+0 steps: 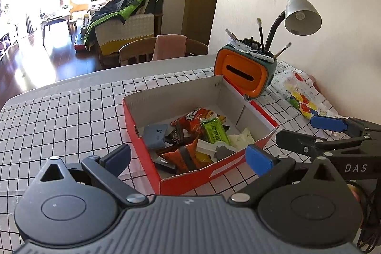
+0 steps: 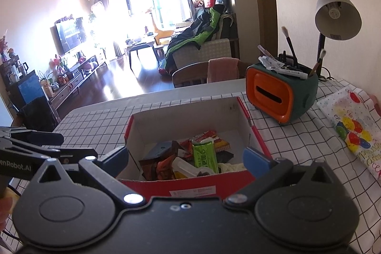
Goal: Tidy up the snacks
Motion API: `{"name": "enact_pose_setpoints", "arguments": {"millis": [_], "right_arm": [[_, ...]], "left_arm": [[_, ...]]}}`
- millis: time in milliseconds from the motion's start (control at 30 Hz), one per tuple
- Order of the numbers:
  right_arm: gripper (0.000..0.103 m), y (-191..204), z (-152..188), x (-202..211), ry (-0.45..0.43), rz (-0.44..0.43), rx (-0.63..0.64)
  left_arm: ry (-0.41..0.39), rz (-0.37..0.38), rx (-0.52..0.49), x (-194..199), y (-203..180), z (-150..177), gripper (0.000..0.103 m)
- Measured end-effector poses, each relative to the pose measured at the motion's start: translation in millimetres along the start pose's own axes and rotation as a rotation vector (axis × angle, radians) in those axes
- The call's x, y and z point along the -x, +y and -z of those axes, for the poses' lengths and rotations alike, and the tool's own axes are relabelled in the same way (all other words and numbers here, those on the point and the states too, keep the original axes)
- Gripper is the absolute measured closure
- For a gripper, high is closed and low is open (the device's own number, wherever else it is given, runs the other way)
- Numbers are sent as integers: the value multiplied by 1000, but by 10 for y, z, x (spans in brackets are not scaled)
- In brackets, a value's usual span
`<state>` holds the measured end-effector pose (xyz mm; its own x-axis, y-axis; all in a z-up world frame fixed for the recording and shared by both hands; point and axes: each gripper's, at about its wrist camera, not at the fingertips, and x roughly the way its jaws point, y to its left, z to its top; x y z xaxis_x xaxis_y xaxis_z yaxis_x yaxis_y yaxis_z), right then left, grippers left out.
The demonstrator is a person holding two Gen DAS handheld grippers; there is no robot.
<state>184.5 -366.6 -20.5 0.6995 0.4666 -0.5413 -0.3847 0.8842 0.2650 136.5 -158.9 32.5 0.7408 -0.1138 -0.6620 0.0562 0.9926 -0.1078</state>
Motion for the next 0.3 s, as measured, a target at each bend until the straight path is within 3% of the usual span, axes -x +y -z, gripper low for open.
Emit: {"name": "enact_pose_setpoints", "arguments": {"millis": [300], "right_arm": [[0, -21, 14, 33, 2, -12, 1]], "left_arm": [[7, -1, 3, 7, -35, 22, 0]]}}
